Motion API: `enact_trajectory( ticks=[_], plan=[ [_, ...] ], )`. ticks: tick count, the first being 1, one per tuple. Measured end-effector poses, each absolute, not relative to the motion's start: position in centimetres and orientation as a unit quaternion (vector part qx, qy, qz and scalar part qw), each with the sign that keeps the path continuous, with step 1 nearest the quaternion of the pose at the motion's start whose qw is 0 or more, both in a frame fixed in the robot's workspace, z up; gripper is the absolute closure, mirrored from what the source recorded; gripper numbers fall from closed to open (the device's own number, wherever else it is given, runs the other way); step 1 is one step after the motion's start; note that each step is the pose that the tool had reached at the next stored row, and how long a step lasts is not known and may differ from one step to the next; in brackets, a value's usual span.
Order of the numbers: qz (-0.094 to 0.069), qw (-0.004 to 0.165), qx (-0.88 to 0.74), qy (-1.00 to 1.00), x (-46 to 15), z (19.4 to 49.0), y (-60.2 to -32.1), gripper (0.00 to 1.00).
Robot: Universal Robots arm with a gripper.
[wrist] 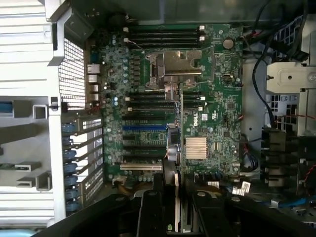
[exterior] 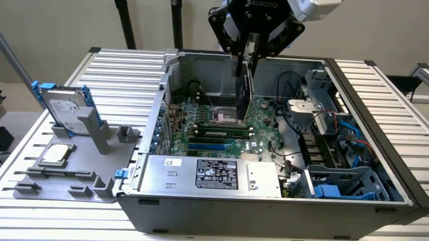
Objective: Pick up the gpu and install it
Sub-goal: 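Pick up the gpu and move the gpu toward the slot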
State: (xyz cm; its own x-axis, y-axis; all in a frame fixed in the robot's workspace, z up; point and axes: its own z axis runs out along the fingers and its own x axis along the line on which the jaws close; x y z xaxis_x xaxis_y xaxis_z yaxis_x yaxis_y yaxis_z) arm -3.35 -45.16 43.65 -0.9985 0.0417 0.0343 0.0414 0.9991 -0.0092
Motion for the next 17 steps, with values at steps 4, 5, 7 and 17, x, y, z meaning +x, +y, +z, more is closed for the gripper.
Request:
enact_trajectory(
  ticks=[4, 5, 7, 17],
  plan=[
    [0.006, 0.017, -0.014, -1.000, -2.8, 42.9, -45.1, 0.73],
    [0.006, 0.017, -0.011, -1.000, -2.7, 42.8, -45.1, 0.73],
    [0.007, 0.017, -0.006, -1.000, -2.5, 42.4, -45.1, 0.73],
    [0.007, 0.018, -0.002, -1.000, -1.8, 41.7, -45.1, 0.73]
  ],
)
